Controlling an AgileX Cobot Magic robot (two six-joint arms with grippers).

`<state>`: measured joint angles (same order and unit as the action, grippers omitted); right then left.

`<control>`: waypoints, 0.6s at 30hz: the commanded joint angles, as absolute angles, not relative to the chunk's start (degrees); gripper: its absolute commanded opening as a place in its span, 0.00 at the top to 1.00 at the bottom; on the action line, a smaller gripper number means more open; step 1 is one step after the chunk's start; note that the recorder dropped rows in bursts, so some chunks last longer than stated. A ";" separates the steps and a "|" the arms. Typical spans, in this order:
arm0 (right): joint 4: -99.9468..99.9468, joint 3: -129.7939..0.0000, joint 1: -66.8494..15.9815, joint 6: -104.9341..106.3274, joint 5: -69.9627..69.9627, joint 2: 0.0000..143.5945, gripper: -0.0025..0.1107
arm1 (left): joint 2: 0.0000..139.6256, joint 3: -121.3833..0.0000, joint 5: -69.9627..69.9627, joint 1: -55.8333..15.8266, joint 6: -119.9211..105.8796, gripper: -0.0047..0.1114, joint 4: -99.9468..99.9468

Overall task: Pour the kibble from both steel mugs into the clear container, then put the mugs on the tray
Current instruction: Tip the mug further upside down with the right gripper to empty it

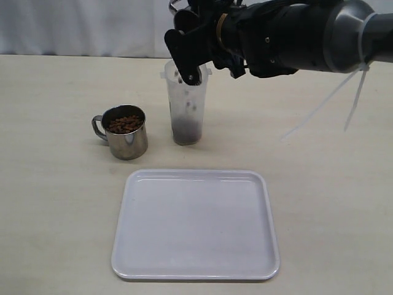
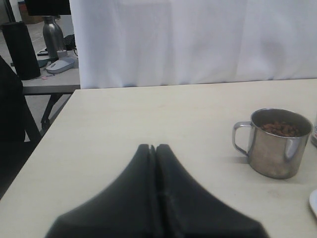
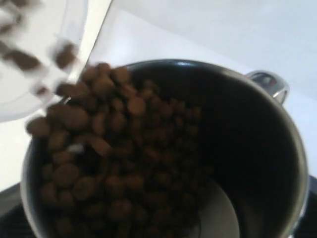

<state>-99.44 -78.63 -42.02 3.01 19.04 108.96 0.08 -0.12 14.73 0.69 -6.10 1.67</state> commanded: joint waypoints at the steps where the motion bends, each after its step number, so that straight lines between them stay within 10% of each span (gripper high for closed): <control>1: -99.95 -79.29 -42.13 3.83 19.18 108.35 0.94 | 0.00 0.00 14.06 0.59 -5.78 0.96 1.58; 18: -99.95 -79.29 -43.42 6.63 19.99 108.35 0.94 | 0.00 0.00 14.06 0.59 -5.78 0.96 1.58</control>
<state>-99.44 -78.63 -42.51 6.35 19.27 108.96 0.08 -0.12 14.73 0.69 -6.10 1.67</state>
